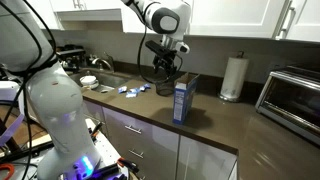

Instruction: Pick up one blue sachet from the left side of the counter and place it in the blue box on the right

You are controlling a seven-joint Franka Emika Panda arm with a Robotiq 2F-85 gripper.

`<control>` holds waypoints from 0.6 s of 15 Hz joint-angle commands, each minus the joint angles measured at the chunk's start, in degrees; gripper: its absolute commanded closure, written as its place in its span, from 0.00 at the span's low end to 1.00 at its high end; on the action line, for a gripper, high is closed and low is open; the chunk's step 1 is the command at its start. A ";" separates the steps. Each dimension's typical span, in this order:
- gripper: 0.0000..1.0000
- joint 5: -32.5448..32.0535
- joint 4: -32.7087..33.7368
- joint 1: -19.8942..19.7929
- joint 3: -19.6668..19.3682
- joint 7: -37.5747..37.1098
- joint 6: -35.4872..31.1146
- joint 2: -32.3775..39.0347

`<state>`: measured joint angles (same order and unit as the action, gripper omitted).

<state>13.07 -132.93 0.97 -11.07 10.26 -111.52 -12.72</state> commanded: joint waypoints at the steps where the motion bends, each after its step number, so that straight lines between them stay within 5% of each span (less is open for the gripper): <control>1: 0.00 0.35 0.10 -1.75 1.64 0.31 0.18 0.10; 9: 0.00 0.51 0.39 -1.58 1.92 0.28 -0.03 0.84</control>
<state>13.07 -132.93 0.85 -10.92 10.26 -111.52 -12.72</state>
